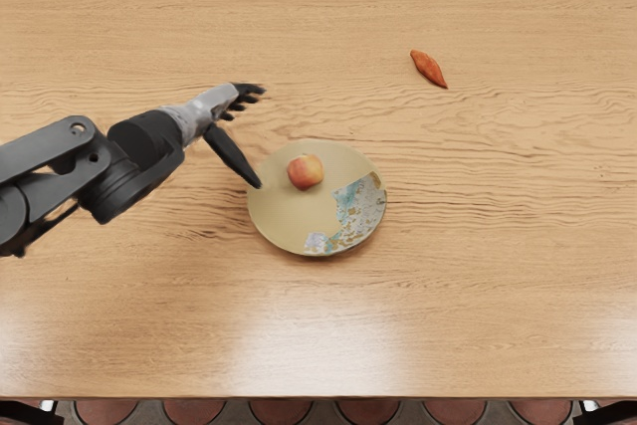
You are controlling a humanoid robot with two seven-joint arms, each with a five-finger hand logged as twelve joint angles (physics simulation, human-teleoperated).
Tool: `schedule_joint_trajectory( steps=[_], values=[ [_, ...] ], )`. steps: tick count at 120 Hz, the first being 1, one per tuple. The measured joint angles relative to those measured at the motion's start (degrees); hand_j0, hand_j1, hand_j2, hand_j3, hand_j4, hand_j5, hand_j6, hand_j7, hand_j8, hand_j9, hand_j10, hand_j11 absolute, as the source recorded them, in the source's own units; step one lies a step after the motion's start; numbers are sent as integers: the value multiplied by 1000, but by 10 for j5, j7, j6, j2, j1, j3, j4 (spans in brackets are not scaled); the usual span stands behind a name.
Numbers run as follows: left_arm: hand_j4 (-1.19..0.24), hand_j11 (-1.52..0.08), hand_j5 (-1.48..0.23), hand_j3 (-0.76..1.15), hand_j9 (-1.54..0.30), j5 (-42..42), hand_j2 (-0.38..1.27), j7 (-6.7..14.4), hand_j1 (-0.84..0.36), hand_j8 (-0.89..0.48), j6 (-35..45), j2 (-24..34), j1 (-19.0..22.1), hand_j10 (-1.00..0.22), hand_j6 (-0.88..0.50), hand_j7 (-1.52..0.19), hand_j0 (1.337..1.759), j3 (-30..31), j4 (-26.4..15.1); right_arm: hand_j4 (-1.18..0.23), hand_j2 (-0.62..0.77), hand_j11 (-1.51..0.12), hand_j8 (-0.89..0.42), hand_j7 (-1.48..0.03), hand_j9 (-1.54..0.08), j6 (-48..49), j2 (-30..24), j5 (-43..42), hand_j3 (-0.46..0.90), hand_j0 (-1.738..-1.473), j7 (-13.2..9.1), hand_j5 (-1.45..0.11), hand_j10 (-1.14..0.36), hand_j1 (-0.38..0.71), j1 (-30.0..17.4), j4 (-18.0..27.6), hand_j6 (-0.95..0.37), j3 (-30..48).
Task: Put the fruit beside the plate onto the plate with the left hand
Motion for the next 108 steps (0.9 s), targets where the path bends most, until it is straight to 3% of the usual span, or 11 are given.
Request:
schedule_joint_trajectory(
  steps=[25, 40, 52, 108],
  values=[
    [-42, -53, -54, 0, -53, -367, 31, 0, 308, -34, -327, 336, 63, -41, -42, -53, 1658, -84, 35, -22, -4, -29, -22, -29, -29, 0, 0, 0, 0, -1658, 0, -29, -22, -322, 0, 0, -22, 0],
    [-24, -29, -29, 0, -29, -581, 17, 0, 328, -20, -404, 338, 73, -24, -25, -29, 1658, -94, 104, -22, -4, -29, -22, -29, -29, 0, 0, 0, 0, -1658, 0, -29, -22, -322, 0, 0, -22, 0],
    [-14, -17, -18, 0, -18, -668, 10, 0, 336, -12, -425, 337, 73, -14, -14, -18, 1658, -97, 123, -22, -4, -29, -22, -29, -29, 0, 0, 0, 0, -1658, 0, -29, -22, -322, 0, 0, -22, 0],
    [2, -2, -1, 0, -2, -721, 0, 0, 347, 2, -438, 337, 73, 1, 3, -1, 1658, -98, 135, -22, -4, -29, -22, -29, -29, 0, 0, 0, 0, -1658, 0, -29, -22, -322, 0, 0, -22, -1]
  ],
)
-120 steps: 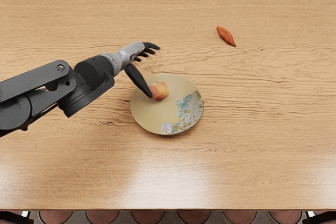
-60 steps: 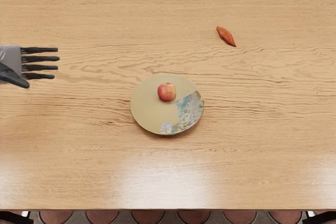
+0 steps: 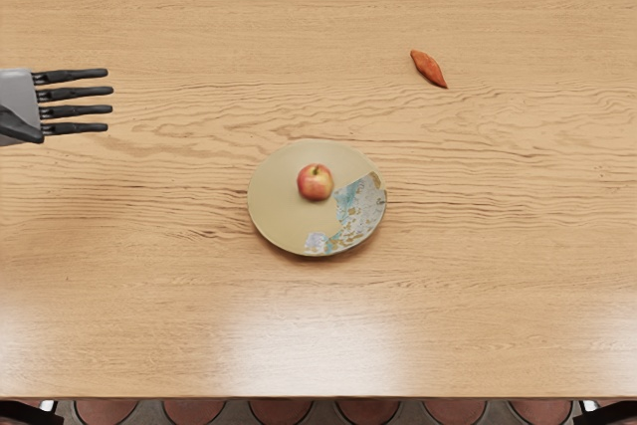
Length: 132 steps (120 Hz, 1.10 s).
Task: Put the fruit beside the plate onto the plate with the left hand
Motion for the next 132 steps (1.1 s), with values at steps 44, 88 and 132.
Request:
schedule_joint_trajectory(
  steps=[44, 88, 132],
  values=[
    [3, 0, 0, 0, 0, -1, -1, 0, 348, 4, 0, 0, 0, 3, 4, 0, 1658, 0, 0, -22, -4, -29, -22, -29, -29, 0, 0, 0, 0, -1658, 0, -29, -22, -322, 0, 0, -22, 0],
    [4, 0, 1, 0, 0, -1, -1, 0, 348, 4, 0, 0, 0, 3, 4, 0, 1658, 0, 0, -22, -4, -29, -22, -29, -29, 0, 0, 0, 0, -1658, 0, -29, -22, -322, 0, 0, -22, 0],
    [4, 0, 1, 0, 0, -1, -1, 0, 348, 4, 0, 0, 0, 3, 5, 0, 1658, 0, 0, -22, -4, -29, -22, -29, -29, 0, 0, 0, 0, -1658, 0, -29, -22, -322, 0, 0, -22, 0]
  ],
)
